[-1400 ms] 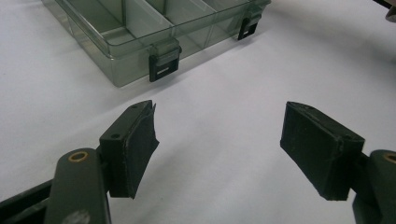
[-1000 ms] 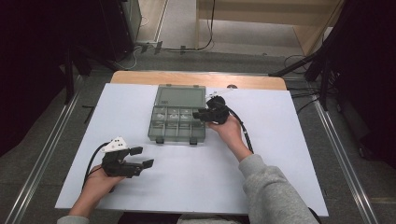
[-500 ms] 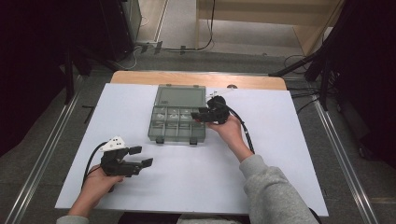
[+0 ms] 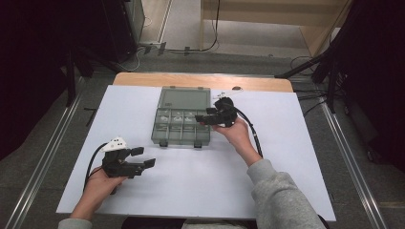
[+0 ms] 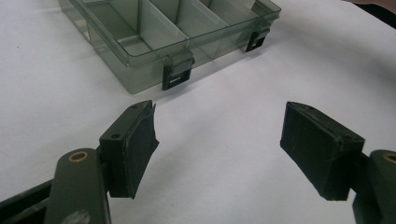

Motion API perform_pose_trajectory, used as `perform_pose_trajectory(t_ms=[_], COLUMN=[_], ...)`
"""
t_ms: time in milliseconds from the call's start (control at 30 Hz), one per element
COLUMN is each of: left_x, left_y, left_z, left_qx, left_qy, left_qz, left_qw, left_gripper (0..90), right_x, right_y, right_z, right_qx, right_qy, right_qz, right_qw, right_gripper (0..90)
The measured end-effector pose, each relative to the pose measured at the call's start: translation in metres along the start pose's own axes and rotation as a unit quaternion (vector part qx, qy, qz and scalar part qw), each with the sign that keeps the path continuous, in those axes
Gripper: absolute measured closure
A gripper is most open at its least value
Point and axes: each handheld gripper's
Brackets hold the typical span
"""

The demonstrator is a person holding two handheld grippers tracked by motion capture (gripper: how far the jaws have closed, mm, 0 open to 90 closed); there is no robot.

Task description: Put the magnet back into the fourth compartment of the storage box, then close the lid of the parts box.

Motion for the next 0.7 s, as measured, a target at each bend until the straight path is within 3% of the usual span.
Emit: perform_pose_trajectory(t_ms=[700], left_x=[-0.015], left_y=[0.002], left_z=[-0.016], left_qx=[-0.004], left_qy=[0.001], left_qz=[0.009], left_qw=[0.9999], left_gripper=[26.1], right_x=[0.02], right_y=[-0.008], right_z=[0.013], right_qx=[-0.032], right_qy=[-0.011], right_qz=[0.002], right_qw=[0.9994], right_gripper=[32.0])
Point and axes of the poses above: each handheld gripper's, and its own axes: x roughly backward along the jaws, z roughly out of its underside, y roughly to its left, and after that the axes turned 2 degrees about -y, right-handed
